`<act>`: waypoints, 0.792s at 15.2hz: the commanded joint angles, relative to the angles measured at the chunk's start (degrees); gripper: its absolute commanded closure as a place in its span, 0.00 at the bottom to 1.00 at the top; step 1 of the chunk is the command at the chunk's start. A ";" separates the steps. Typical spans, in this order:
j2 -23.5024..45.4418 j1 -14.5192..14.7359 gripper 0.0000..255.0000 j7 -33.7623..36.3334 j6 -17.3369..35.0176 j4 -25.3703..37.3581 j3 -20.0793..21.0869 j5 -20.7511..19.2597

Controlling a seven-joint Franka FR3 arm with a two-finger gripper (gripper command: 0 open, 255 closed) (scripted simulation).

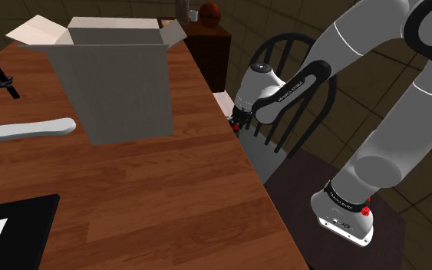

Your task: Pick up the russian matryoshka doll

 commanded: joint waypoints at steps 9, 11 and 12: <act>-6.01 0.53 1.00 -4.10 -6.76 0.73 0.41 4.96; -7.41 0.72 1.00 -4.83 -8.47 1.09 0.36 5.82; -8.08 0.82 1.00 -5.16 -9.33 1.28 0.33 6.21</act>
